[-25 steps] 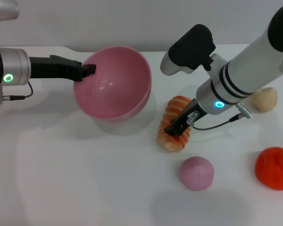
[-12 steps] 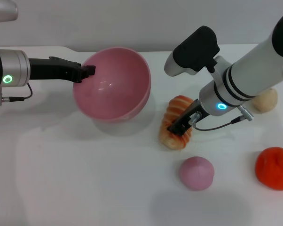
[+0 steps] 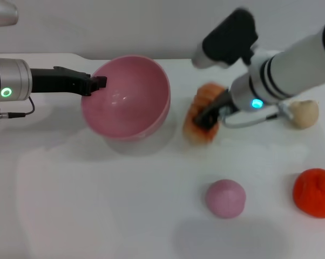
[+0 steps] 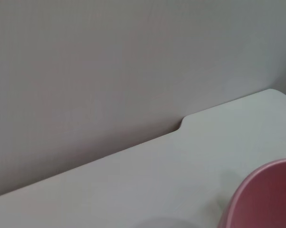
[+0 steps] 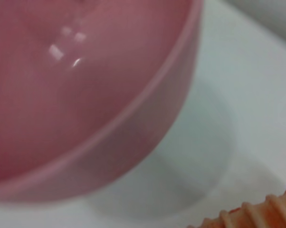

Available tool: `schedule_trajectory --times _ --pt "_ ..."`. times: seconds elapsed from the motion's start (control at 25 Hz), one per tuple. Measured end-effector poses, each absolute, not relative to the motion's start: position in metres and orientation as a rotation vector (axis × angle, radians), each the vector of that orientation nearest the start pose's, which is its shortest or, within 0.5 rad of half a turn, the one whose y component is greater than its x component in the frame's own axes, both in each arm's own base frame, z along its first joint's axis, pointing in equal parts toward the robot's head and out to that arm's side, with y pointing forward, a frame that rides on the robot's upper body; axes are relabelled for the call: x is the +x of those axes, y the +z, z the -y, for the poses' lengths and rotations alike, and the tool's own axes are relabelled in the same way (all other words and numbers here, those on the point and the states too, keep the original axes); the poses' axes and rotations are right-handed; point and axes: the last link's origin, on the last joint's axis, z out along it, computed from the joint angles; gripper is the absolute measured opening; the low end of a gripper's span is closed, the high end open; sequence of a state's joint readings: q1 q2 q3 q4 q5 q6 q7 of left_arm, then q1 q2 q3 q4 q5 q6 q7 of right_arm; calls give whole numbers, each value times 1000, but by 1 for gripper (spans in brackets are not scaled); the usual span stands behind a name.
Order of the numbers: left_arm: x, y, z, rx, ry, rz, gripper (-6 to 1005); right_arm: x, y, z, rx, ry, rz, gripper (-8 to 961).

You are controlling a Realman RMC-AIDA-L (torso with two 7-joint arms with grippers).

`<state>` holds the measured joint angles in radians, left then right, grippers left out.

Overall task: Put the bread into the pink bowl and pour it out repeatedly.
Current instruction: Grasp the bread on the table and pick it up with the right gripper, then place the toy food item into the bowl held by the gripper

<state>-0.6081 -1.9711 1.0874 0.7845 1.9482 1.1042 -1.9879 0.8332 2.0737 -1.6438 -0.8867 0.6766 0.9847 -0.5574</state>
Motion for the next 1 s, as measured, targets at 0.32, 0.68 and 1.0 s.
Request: schedule_trajectory --times 0.32,0.68,1.0 --pt "-245 25 -410 -2447 -356 978 59 113 -36 -431 -2418 -202 -483 123" --pt "-251 23 -408 -2444 -316 992 60 48 17 -426 -2284 -44 -249 108" --pt "-251 17 -406 -2453 -311 1006 60 3 2 -391 -2395 41 -95 102"
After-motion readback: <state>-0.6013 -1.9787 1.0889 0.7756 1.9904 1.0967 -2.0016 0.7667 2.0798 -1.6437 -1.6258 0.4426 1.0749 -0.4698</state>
